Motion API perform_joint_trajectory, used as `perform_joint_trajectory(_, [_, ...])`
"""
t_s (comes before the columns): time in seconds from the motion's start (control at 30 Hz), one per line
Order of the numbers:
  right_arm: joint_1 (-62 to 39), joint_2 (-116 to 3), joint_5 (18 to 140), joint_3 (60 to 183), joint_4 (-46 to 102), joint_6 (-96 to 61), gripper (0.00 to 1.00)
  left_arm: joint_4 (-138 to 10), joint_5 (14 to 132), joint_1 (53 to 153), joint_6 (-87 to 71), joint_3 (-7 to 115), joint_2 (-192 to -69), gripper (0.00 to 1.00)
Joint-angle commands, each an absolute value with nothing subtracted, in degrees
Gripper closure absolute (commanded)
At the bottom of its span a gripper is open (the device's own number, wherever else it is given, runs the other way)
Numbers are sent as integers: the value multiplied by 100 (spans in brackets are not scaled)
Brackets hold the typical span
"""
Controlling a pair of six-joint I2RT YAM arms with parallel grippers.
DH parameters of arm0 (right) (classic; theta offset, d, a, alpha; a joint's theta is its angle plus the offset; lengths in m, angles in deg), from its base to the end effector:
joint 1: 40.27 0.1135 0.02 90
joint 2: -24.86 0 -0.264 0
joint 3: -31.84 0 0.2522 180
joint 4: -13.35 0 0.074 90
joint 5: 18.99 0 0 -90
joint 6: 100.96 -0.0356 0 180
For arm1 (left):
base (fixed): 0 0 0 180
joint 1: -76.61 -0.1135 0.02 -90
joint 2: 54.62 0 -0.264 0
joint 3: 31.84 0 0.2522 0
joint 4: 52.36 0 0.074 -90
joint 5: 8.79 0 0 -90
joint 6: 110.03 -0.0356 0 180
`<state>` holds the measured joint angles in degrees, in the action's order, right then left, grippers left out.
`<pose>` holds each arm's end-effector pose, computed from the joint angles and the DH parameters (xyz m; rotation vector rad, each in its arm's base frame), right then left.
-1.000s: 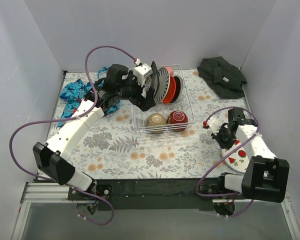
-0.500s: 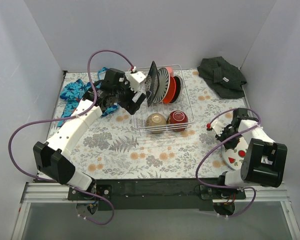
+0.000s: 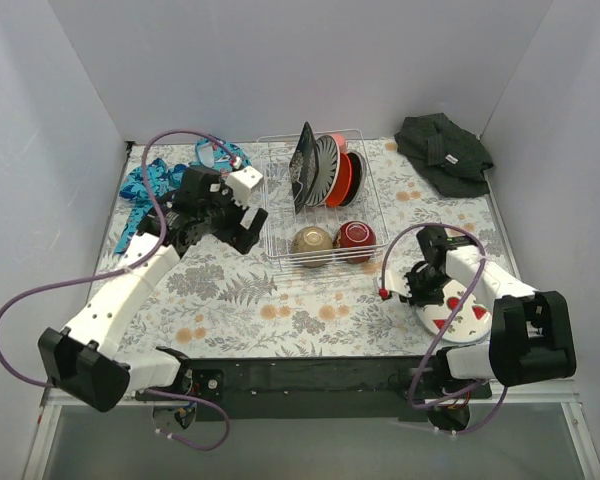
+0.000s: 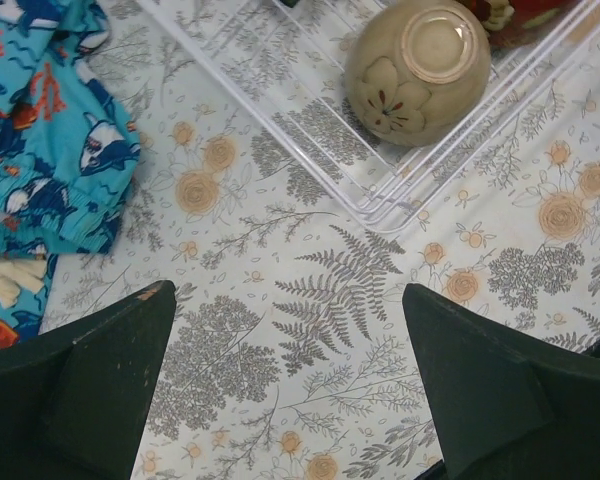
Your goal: Load the mixed dishes into the dish rack
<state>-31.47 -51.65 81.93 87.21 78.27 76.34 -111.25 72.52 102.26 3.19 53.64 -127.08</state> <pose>0.1977 0.0374 0.1706 -2.2109 1.9741 0.1549 0.2340 -0.1183 0.3437 0.1268 2.4363 -0.5775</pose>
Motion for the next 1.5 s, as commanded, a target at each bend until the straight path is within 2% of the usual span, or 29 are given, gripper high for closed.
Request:
perform_joint_trajectory(0.0, [-2098, -5292, 9175, 8751, 8249, 7518, 99, -11209, 7005, 9710, 650, 5153, -12072, 2])
perform_joint_trajectory(0.4, [943, -7154, 9886, 10728, 7897, 6375, 99, -11622, 6548, 8471, 1073, 4635, -11141, 2])
perform_joint_trajectory(0.6, [2237, -8630, 10247, 12872, 7625, 5690, 99, -11684, 6372, 8137, 1302, 4213, -10674, 2])
perform_joint_trajectory(0.73, [2599, -9815, 10125, 14374, 7589, 5382, 99, -11675, 6433, 7873, 1451, 4186, -10524, 2])
perform_joint_trajectory(0.8, [2635, -10020, 10054, 14991, 7589, 5085, 99, -11728, 6477, 7750, 1504, 4352, -10542, 2])
perform_joint_trajectory(0.87, [2609, -9899, 9774, 15089, 7589, 4942, 99, -11806, 6653, 7723, 1539, 4493, -10577, 2])
perform_joint_trajectory(0.93, [2451, -9285, 9676, 14731, 7554, 4776, 97, -11833, 6697, 7714, 1539, 4616, -10612, 2])
perform_joint_trajectory(1.03, [2100, -8190, 9755, 13782, 7431, 4381, 81, -11685, 6724, 7714, 1626, 4398, -10700, 2])
perform_joint_trajectory(1.07, [2012, -7923, 9764, 13562, 7431, 4301, 71, -11492, 6471, 7714, 1636, 4292, -10726, 2])
perform_joint_trajectory(1.13, [1774, -7185, 9729, 12975, 7422, 4073, 62, -11403, 5883, 7705, 1322, 3986, -10954, 2])
perform_joint_trajectory(1.17, [1704, -6965, 9633, 12832, 7396, 3680, 57, -11420, 5471, 7705, 1198, 3923, -11103, 5])
perform_joint_trajectory(1.2, [1555, -6745, 9606, 12683, 7309, 3459, 53, -11551, 4936, 7705, 1057, 3957, -11600, 6])
perform_joint_trajectory(1.23, [1467, -6334, 9588, 12464, 7247, 3239, 52, -11578, 4748, 7705, 960, 3957, -11840, 8])
perform_joint_trajectory(1.27, [1388, -6138, 9519, 12348, 7151, 2697, 39, -11726, 4546, 7705, 594, 3923, -12138, 9])
perform_joint_trajectory(1.33, [1107, -5645, 9430, 12085, 6808, 2176, 34, -12077, 4114, 7705, -30, 3948, -12997, 16])
perform_joint_trajectory(1.47, [614, -5083, 9405, 11987, 6876, 1690, 33, -12308, 4104, 7696, -780, 3975, -13889, 21])
